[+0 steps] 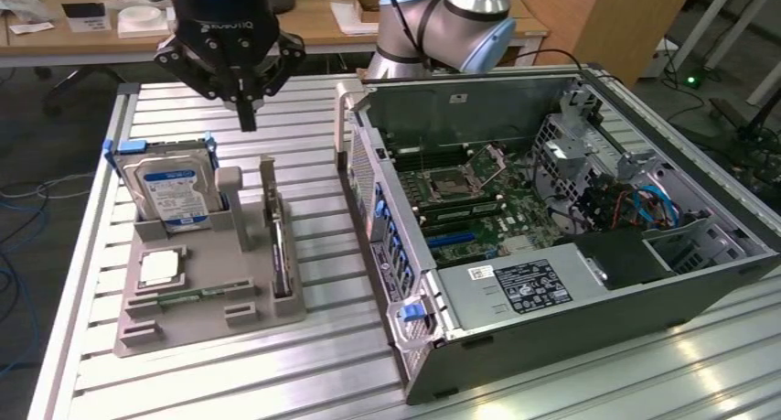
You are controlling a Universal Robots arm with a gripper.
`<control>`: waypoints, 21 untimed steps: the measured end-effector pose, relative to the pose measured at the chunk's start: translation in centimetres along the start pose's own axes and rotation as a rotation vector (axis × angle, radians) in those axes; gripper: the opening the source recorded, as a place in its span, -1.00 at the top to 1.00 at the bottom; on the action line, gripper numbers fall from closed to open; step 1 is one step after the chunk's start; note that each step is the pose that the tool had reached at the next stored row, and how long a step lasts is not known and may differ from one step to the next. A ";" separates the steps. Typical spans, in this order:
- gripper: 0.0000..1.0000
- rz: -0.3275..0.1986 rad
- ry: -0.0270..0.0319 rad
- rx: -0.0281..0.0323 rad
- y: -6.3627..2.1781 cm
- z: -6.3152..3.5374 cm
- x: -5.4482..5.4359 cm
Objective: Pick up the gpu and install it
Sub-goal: 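Reach for the gpu, then pick up the gpu and move the gpu toward the slot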
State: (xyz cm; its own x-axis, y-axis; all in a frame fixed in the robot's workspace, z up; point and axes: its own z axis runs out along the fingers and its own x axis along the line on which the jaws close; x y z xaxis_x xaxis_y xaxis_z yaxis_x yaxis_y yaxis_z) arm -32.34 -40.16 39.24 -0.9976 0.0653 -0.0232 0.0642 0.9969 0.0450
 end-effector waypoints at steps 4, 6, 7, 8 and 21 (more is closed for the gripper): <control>0.79 -0.002 0.0000 -0.0001 -0.03 0.00 0.2; 0.79 -0.002 0.0001 0.0000 -0.03 -0.01 0.2; 0.79 -0.002 0.0000 -0.0001 -0.03 0.00 0.2; 0.79 -0.002 0.0001 -0.0001 -0.03 -0.01 0.2; 0.53 -0.002 0.0000 -0.0001 -0.03 0.00 0.2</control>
State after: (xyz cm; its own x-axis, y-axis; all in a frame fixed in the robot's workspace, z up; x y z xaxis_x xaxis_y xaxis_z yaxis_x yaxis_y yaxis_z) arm -32.59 -40.17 39.23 -0.9977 0.0629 -0.0233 0.0618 0.9971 0.0451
